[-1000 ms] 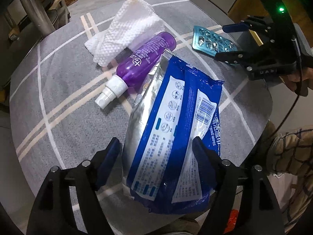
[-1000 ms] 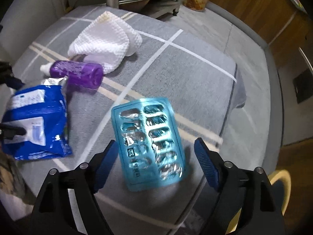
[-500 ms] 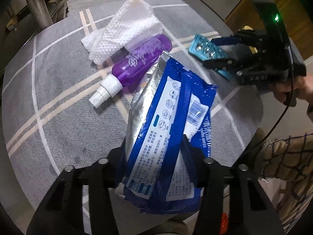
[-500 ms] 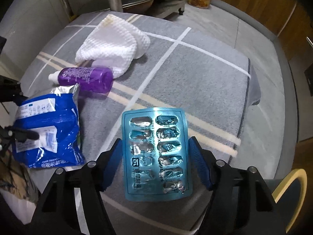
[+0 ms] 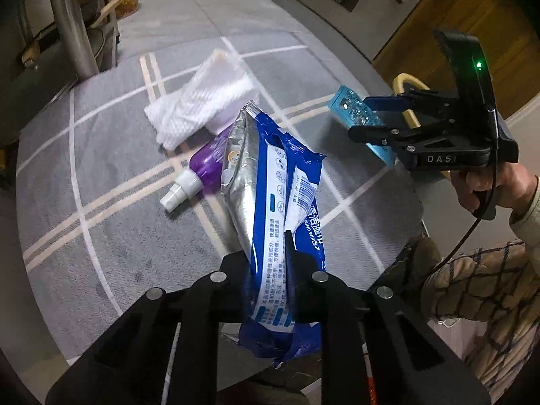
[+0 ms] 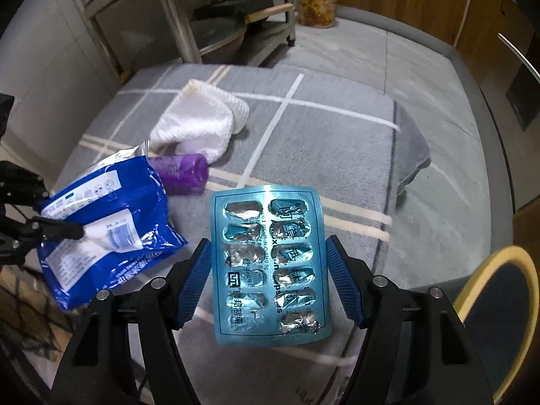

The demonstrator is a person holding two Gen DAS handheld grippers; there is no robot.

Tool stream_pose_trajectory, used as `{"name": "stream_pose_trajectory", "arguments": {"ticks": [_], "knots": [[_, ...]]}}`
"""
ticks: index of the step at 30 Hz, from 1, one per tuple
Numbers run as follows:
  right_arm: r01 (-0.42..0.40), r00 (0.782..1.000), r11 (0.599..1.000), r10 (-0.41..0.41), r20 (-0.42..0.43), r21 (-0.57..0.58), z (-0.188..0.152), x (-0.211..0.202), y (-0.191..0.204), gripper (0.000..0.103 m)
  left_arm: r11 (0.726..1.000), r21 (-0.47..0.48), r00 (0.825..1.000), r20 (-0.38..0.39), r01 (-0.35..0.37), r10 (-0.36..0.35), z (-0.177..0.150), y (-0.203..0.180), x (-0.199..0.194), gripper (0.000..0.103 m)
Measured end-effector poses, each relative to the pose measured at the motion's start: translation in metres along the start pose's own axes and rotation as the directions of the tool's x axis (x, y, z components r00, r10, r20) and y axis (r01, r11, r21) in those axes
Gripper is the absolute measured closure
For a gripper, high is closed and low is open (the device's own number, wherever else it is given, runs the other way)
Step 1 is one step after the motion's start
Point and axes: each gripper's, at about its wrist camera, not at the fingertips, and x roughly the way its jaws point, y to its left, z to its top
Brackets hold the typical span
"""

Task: Collect trash
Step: 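Grasp the blue wipes pack with the left gripper while the right grasps the blue blister, then carry the wipes pack and blister over the bin to drop them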

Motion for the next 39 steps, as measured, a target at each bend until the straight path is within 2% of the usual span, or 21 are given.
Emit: {"name": "stream_pose_trajectory", "arguments": {"ticks": [8, 13, 24, 29, 39], "knots": [[-0.006, 0.996, 0.998, 0.001, 0.089, 0.058, -0.015, -0.048, -0.009, 0.034, 0.998, 0.052, 0.995, 0.091, -0.034, 0.030, 0.019, -0.029, -0.034, 0.088], [0.006, 0.988, 0.995, -0.022, 0.154, 0.101, -0.029, -0.084, -0.015, 0.034, 0.997, 0.072, 0.988, 0.151, -0.030, 0.019, 0.039, -0.052, -0.044, 0.088], [0.063, 0.955, 0.959, -0.139, 0.263, 0.276, -0.085, -0.156, -0.062, 0.034, 0.988, 0.153, 0.974, 0.223, -0.005, -0.029, 0.079, -0.121, -0.036, 0.088], [0.090, 0.940, 0.927, -0.200, 0.276, 0.364, -0.113, -0.173, -0.089, 0.034, 0.984, 0.174, 0.968, 0.243, 0.021, -0.064, 0.091, -0.150, -0.028, 0.088], [0.104, 0.933, 0.866, -0.256, 0.254, 0.489, -0.158, -0.181, -0.137, 0.034, 0.973, 0.225, 0.964, 0.245, 0.045, -0.101, 0.121, -0.213, 0.002, 0.088]]}}
